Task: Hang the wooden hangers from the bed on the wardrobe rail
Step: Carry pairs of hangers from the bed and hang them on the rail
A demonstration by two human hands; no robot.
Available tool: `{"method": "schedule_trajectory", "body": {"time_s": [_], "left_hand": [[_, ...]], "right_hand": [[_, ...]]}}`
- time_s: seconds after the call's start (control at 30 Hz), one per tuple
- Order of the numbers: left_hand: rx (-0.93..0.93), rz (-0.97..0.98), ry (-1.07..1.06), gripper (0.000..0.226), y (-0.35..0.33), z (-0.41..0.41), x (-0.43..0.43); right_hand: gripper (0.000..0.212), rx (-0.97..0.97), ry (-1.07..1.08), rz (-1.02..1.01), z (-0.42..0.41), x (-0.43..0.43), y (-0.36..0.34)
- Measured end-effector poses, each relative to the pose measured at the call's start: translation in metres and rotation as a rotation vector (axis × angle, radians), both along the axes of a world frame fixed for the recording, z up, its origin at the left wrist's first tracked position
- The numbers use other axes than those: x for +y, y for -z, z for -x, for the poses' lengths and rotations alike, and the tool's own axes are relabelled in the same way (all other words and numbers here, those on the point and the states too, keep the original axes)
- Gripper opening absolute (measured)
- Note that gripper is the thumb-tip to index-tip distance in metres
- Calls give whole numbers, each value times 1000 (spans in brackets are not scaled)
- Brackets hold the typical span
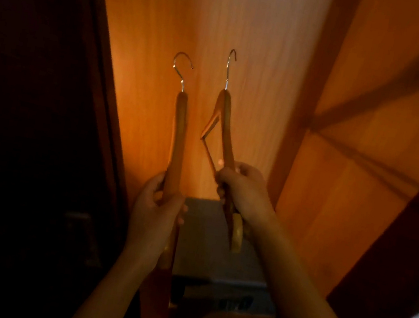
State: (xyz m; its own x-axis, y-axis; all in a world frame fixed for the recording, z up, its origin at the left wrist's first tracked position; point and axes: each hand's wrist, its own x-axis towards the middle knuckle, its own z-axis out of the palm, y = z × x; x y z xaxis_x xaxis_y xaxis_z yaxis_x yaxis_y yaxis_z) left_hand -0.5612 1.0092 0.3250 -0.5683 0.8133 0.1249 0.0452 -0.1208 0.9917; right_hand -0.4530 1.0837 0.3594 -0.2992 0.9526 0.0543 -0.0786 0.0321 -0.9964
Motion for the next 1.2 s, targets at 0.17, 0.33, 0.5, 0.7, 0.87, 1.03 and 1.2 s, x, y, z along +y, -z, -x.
{"method": "schedule_trajectory", "body": {"time_s": [0.17,0.33,0.5,0.7,0.87,1.03,1.2], "left_hand": [[50,-118,-87,35,-54,32,53],[50,-218,-174,38,-110,56,89],[78,-326,-263,39,-155,70,106],[162,-497,-406,47,-207,73,126],[266,-570,-505,45,-251,83,140],[267,-579,-566,29,-293,102,152],[179,-519,-549,24,-312,119,166]], "right_hand": [[16,51,-103,-131,35,47,-61],[16,52,-194,-234,58,74,-126],[20,36,-251,-361,80,95,-170],[19,65,-365,-490,95,107,-213],[15,129,-434,-527,104,116,-248],[16,202,-479,-552,103,132,-274],[18,159,-518,-515,97,145,-282]]}}
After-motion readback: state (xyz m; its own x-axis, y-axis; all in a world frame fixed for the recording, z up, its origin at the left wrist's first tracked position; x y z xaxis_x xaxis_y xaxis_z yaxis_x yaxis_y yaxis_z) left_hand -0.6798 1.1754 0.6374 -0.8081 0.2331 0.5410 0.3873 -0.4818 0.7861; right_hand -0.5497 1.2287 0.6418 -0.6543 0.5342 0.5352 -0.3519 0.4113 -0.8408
